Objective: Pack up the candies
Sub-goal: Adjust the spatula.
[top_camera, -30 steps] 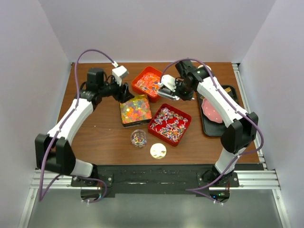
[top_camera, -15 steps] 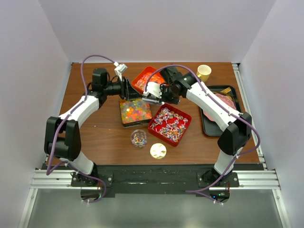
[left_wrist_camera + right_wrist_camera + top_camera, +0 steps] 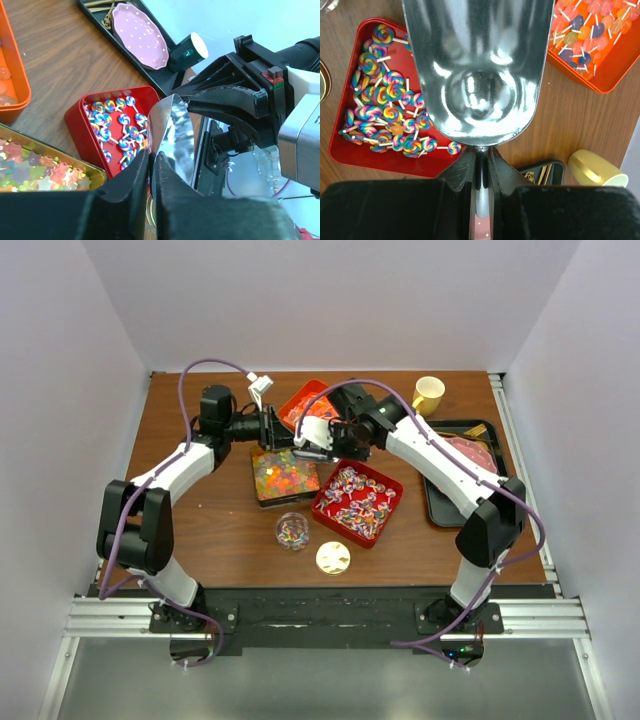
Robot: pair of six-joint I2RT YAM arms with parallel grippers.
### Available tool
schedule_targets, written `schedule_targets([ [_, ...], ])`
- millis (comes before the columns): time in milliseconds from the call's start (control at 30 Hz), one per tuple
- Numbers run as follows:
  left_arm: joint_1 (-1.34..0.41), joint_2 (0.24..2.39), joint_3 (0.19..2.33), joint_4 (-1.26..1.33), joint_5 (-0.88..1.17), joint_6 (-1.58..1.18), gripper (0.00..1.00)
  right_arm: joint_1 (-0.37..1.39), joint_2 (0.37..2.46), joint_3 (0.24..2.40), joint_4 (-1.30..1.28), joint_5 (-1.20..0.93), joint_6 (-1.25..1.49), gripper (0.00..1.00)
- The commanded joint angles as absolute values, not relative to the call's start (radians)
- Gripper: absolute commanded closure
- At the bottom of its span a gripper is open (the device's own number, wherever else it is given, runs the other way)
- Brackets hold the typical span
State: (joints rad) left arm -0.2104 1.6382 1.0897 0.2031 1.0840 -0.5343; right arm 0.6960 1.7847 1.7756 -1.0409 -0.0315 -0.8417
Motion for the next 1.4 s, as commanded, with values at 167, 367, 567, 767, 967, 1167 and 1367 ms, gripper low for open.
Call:
schedule_targets([
  [167,-0.204,1.618,1.072,0.226,1.154,-0.508,1.00,0.658,1.770,1.825,-1.029,-0.177,-0.775,0.69],
  [367,-0.199,1.615,1.060,0.213,1.167,-0.448,1.00,0.445,1.691,1.795,-1.051,-0.610,-0.729,0.48],
  [567,-0.199,1.615,1.049,0.224,1.183,-0.440,1.00,0.407,1.674,1.786,-1.098,-0.810,-0.793,0.48],
  [767,-0.198,1.609,1.048,0.222,1.180,-0.446,1.00,0.407,1.687,1.770,-1.120,-0.844,-0.834,0.49],
  [967,-0.196,1.602,1.039,0.264,1.189,-0.485,1.00,0.426,1.707,1.766,-1.150,-0.787,-0.906,0.50],
  [1167,-0.193,1.597,1.034,0.279,1.198,-0.495,1.00,0.434,1.709,1.714,-1.074,-0.713,-0.908,0.51],
  [1367,-0.192,1.592,1.026,0.272,1.195,-0.492,1.00,0.437,1.738,1.710,-1.035,-0.699,-0.881,0.61],
])
